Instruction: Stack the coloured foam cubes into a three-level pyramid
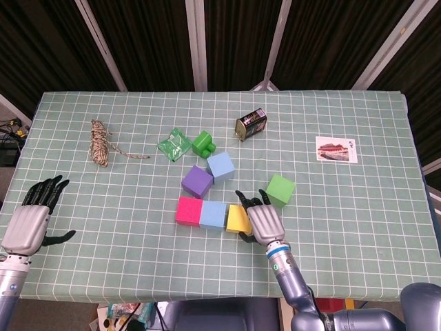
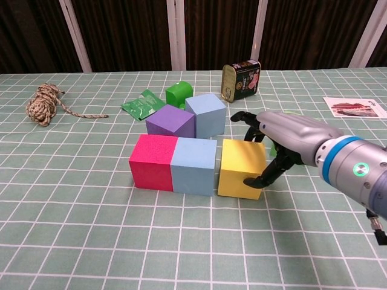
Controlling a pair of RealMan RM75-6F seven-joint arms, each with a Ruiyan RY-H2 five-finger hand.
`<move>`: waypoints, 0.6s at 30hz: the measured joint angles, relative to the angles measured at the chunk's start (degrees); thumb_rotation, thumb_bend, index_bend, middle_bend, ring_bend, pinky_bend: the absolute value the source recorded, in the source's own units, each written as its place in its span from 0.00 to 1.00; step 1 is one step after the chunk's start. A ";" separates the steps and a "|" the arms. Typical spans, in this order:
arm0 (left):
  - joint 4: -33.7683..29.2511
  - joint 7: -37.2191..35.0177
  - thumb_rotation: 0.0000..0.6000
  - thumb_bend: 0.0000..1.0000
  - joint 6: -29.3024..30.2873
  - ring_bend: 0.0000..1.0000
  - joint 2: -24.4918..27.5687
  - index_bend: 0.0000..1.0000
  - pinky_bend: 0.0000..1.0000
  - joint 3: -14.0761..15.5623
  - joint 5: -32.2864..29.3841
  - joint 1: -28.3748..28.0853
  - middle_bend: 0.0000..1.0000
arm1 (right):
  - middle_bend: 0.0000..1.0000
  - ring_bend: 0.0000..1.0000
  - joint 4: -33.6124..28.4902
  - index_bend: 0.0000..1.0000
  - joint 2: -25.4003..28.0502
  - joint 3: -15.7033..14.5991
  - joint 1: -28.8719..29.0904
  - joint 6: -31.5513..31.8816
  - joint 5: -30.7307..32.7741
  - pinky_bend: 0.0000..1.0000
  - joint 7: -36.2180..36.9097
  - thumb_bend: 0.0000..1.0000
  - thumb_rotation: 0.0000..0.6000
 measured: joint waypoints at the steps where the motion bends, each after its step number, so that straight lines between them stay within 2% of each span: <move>1: 0.01 -0.06 1.00 0.13 -0.02 0.00 0.00 0.00 0.00 -0.01 -0.02 0.00 0.01 | 0.35 0.25 0.13 0.00 -0.10 0.04 0.04 -0.01 0.08 0.00 -0.03 0.26 1.00; 18: 0.19 -0.26 1.00 0.13 -0.27 0.00 0.01 0.00 0.00 0.01 -0.18 -0.02 0.00 | 0.35 0.25 0.89 0.00 -0.92 0.03 0.31 0.10 0.49 0.00 -0.37 0.26 1.00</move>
